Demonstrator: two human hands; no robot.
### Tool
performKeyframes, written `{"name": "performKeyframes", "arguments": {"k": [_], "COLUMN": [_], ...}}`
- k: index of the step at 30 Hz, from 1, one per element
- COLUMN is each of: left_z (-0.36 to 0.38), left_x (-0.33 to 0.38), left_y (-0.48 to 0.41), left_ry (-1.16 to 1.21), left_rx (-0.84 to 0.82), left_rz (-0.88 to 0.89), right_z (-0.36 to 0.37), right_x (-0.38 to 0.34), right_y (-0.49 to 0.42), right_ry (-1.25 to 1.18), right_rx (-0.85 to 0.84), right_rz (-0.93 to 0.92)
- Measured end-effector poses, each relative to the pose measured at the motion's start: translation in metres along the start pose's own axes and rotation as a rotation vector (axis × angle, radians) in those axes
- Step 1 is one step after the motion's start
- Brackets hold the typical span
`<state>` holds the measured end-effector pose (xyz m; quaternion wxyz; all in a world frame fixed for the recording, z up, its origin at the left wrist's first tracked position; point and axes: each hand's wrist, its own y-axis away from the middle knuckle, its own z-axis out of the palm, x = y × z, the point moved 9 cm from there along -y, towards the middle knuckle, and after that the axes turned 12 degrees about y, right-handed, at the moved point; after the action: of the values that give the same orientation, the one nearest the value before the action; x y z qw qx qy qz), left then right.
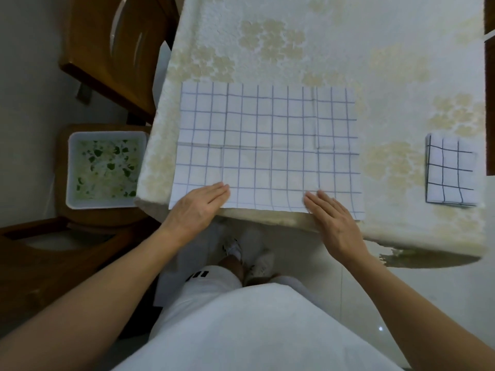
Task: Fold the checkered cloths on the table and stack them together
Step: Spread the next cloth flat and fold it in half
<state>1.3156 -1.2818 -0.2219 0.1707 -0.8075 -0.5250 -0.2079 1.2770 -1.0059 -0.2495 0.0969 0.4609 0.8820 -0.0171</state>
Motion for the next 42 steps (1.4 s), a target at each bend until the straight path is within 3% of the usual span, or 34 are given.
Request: {"name": "performKeyframes", "arguments": {"k": [17, 25, 34, 42], "left_z": [-0.004, -0.045, -0.075, -0.066], "left_x": [0.049, 0.027, -0.055, -0.115], "left_y": [0.03, -0.033, -0.13, -0.172], "left_ry": [-0.039, -0.18, -0.249, -0.211], "left_rx": [0.08, 0.155, 0.088, 0.0], "left_rz": [-0.089, -0.079, -0.116, -0.198], "right_z": [-0.024, -0.082, -0.099, -0.065], "right_x": [0.0, 0.017, 0.055, 0.081], "right_y": [0.04, -0.041, -0.168, -0.232], "right_ry": [0.067, 0.194, 0.251, 0.247], "right_rx": [0.096, 0.202, 0.067, -0.107], "right_rz": [-0.059, -0.04, 0.02, 0.03]}}
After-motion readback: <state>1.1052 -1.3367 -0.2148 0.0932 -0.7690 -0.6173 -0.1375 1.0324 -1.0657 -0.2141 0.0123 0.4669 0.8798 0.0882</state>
